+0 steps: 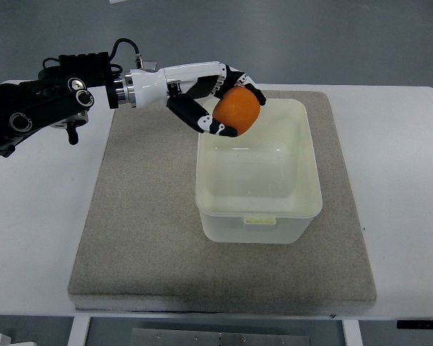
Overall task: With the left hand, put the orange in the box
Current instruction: 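Carry the orange over the white box and lower it inside, then open the left hand fingers to release the orange into the box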
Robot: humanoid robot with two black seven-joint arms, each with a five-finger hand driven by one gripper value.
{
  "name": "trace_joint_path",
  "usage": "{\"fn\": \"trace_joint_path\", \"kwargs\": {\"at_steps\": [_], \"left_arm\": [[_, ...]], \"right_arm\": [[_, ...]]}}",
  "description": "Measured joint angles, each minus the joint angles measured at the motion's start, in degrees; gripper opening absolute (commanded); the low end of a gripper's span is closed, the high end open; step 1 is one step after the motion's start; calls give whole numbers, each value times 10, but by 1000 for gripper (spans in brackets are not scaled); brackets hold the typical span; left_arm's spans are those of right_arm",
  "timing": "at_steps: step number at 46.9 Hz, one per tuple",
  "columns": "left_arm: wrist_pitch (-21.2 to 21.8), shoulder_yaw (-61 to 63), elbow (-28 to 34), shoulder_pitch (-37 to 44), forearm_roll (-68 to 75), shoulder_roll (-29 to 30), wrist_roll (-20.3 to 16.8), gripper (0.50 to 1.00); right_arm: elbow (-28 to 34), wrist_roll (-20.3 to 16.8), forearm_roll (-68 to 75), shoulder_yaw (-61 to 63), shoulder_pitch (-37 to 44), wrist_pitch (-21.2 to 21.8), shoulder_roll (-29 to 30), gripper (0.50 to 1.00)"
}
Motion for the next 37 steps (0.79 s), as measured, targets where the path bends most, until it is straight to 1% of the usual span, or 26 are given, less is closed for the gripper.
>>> {"fn": "trace_joint_path", "kwargs": {"at_steps": [3,11,24,27,29,30,32,35,37], "left_arm": [[-17,-2,0,-1,11,3,0,500],[-27,-4,-1,-1,18,4,0,500],[-21,-6,2,3,11,-3,0,500],[-18,-6,2,4,9,-3,0,625],[-12,-6,2,5,9,-4,0,747],[-8,-6,2,5,9,-4,0,782],[0,-6,2,6,8,-4,0,818],[13,-6,2,6,8,-5,0,893],[21,-5,1,6,8,-6,0,913]], "right_arm": [[0,0,0,0,0,0,0,944],[0,0,0,0,0,0,0,944],[0,0,0,0,0,0,0,944],[0,0,0,0,0,0,0,944],[0,0,0,0,0,0,0,944],[0,0,0,0,0,0,0,944],[0,0,0,0,0,0,0,944],[0,0,0,0,0,0,0,944],[0,0,0,0,0,0,0,944]]}}
